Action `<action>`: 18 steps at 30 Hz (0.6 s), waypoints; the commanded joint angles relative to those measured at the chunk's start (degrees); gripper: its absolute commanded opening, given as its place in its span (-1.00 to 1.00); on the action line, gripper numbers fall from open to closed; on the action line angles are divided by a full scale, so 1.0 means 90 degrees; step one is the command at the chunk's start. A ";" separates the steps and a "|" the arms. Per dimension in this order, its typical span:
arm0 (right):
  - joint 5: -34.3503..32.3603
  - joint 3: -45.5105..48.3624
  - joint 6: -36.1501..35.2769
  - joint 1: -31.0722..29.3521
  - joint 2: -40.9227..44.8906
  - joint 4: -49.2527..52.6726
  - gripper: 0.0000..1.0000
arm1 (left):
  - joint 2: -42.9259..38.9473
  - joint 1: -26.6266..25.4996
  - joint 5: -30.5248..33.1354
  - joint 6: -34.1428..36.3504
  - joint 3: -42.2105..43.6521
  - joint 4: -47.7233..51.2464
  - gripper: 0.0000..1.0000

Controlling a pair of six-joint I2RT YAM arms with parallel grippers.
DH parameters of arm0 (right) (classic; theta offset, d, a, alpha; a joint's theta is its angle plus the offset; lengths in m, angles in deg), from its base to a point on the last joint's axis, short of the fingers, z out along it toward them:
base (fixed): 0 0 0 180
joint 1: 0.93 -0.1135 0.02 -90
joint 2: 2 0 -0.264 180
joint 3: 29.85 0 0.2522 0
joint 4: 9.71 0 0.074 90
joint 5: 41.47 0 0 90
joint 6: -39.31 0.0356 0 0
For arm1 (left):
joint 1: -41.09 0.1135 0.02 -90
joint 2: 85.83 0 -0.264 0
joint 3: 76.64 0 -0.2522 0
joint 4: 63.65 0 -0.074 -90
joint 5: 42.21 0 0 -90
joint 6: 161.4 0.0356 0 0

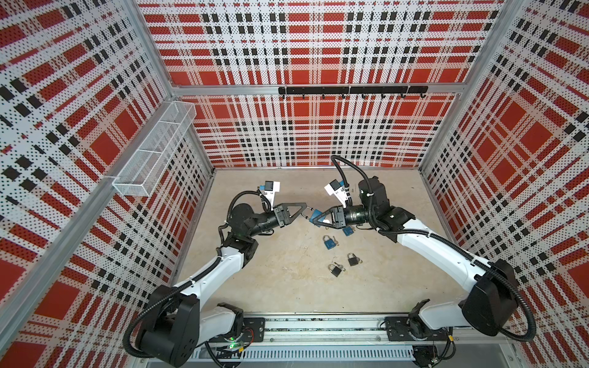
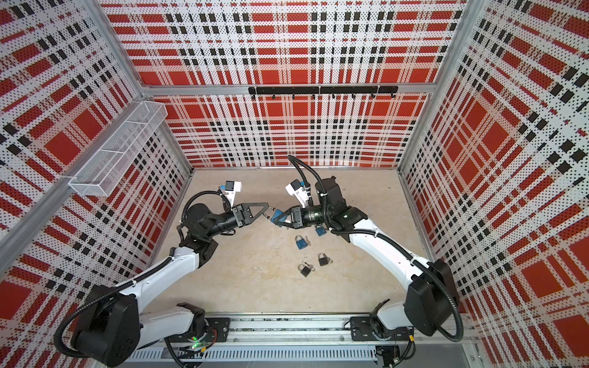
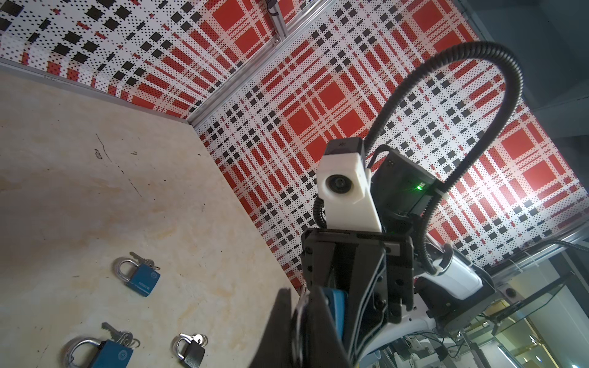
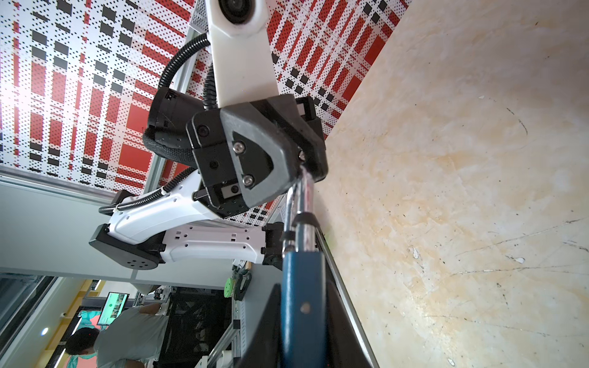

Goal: Lock with the key

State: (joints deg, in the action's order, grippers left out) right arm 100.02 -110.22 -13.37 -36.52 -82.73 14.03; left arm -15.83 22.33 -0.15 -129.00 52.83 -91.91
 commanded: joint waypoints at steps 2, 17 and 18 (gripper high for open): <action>0.1018 -0.0255 -0.0210 -0.0201 0.0330 -0.1567 -1.00 | 0.0304 0.0027 0.0303 0.0077 0.0253 0.0712 -0.72; 0.0979 -0.0314 -0.0192 -0.0204 0.0328 -0.1558 -1.00 | 0.0448 0.0041 0.0112 -0.0186 0.0382 0.0292 -0.63; 0.0981 -0.0312 -0.0189 -0.0205 0.0329 -0.1558 -1.00 | 0.0439 0.0044 0.0112 -0.0209 0.0394 0.0249 -0.63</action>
State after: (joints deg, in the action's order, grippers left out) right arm 99.93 -110.22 -12.03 -36.52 -82.73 14.14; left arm -14.22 22.37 -0.28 -129.88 53.85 -95.76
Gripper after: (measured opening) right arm 0.183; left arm 0.187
